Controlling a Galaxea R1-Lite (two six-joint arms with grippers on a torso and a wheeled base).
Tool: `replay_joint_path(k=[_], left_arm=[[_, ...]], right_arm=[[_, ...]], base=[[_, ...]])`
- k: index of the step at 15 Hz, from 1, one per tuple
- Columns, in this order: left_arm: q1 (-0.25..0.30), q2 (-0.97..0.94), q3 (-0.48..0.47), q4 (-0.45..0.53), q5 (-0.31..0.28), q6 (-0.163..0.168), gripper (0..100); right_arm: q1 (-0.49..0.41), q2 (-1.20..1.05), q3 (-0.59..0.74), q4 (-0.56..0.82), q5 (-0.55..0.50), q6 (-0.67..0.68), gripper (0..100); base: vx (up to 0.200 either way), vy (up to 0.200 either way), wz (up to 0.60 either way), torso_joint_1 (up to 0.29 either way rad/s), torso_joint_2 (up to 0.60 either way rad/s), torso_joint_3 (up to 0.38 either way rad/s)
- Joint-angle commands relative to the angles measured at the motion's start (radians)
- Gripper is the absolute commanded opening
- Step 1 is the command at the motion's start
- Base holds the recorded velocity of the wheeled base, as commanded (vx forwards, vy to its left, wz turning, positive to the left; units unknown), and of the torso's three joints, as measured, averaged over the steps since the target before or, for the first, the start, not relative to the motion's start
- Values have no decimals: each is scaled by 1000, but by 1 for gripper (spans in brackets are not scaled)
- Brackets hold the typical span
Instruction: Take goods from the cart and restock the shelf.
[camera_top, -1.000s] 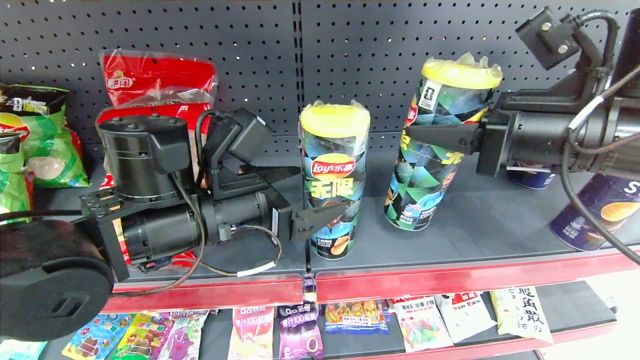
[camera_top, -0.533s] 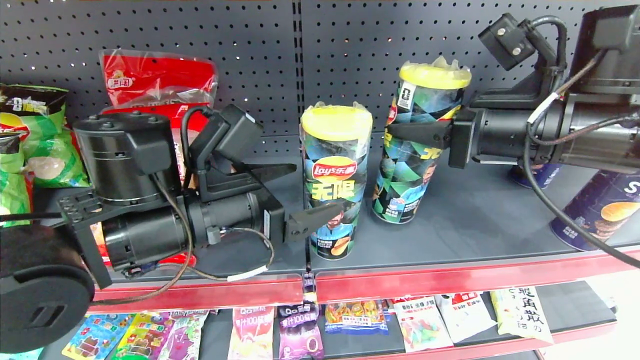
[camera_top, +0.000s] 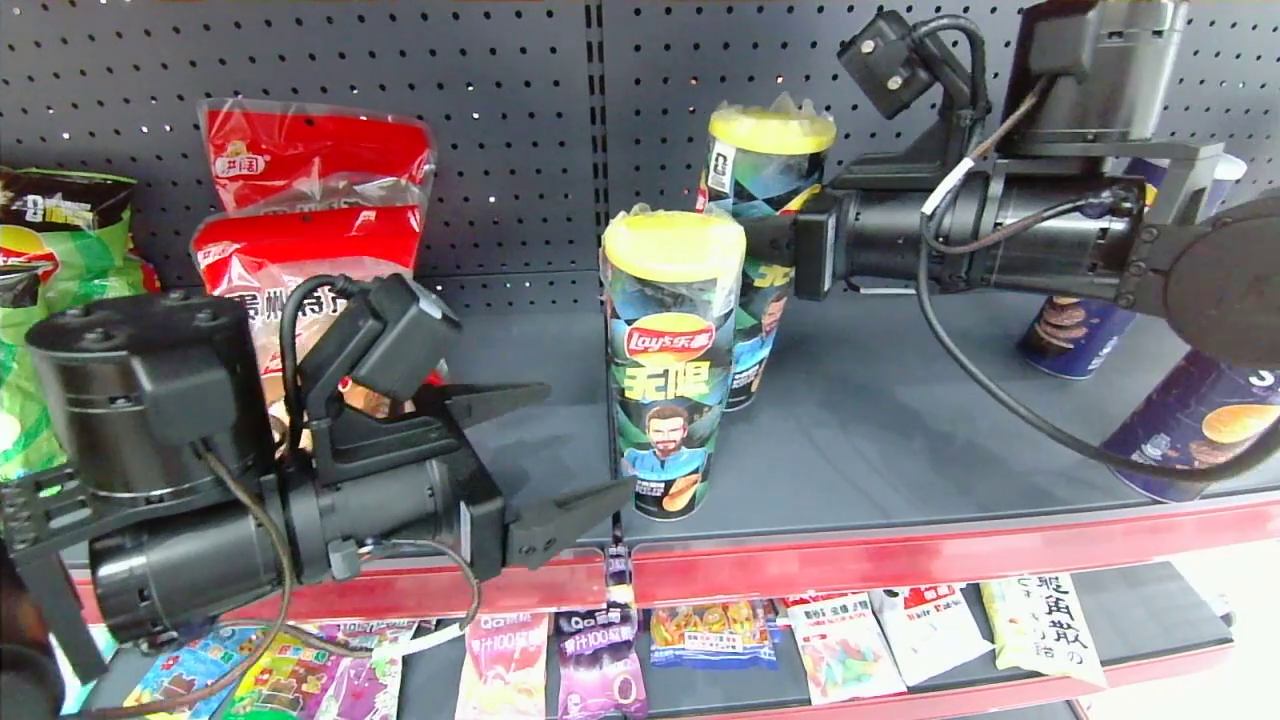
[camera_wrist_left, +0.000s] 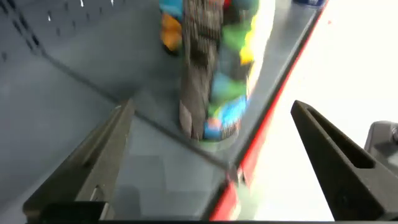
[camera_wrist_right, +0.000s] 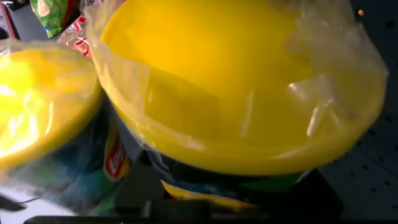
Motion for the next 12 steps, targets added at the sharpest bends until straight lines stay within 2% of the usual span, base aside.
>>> replay_joint_path(k=[1, 5, 8, 12], left_arm=[[27, -66, 58, 1, 1, 0, 100], [68, -100, 74, 6, 2, -2, 100], [76, -120, 117, 6, 2, -2, 100], [77, -122, 116, 6, 2, -2, 100]], right_arm=[[5, 74, -60, -1, 4, -7, 0], [18, 115, -91, 1, 5, -12, 0], [28, 147, -123, 1, 5, -13, 0], [28, 170, -137, 7, -4, -13, 0]], base=[[0, 0, 0, 0, 0, 0], [0, 0, 0, 0, 0, 0], [0, 0, 0, 0, 0, 0], [0, 0, 0, 0, 0, 0]])
